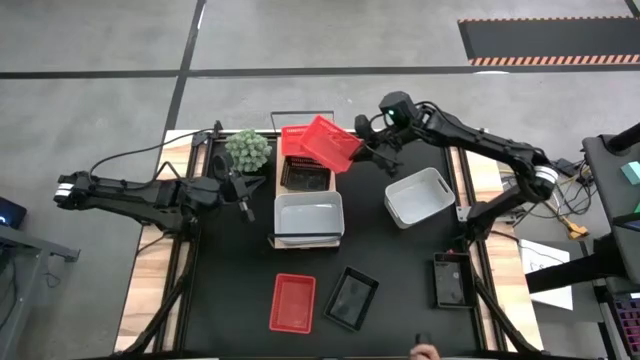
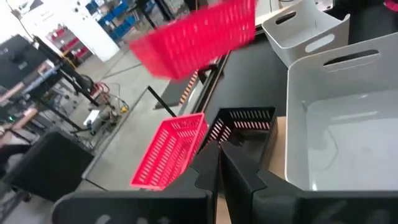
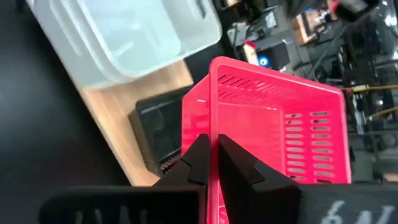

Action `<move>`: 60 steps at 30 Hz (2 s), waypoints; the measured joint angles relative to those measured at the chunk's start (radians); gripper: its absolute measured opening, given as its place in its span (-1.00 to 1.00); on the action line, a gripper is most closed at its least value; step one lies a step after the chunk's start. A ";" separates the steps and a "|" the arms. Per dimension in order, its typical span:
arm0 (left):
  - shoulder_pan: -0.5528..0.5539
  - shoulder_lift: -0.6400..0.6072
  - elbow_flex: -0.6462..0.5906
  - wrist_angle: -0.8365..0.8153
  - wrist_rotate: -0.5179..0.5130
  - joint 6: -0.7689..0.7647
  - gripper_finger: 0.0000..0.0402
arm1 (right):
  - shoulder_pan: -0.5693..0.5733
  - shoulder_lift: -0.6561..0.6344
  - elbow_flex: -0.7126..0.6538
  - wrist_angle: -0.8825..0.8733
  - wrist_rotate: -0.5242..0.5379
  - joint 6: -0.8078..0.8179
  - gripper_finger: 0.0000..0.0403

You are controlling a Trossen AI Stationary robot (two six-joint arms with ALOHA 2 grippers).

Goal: Stack baskets on shelf by color
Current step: Stack the top red bin on top of the red bin on the shelf

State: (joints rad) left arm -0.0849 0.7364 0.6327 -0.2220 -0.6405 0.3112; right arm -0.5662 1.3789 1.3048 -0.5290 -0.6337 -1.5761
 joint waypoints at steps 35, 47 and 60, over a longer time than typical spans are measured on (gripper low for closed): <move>0.018 0.300 0.292 0.113 0.276 0.208 -0.72 | 0.008 0.182 0.215 -0.169 -0.002 -0.164 -0.94; 0.175 0.591 0.558 -0.129 0.422 0.228 -0.11 | 0.050 0.182 0.213 -0.270 -0.002 -0.163 -0.94; 0.359 0.676 0.587 -0.163 0.718 0.246 -0.19 | 0.060 0.182 0.212 -0.266 -0.002 -0.149 -0.94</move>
State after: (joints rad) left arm 0.2746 1.4128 1.2201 -0.3853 0.0774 0.5570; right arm -0.5060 1.5608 1.5173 -0.7952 -0.6353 -1.7256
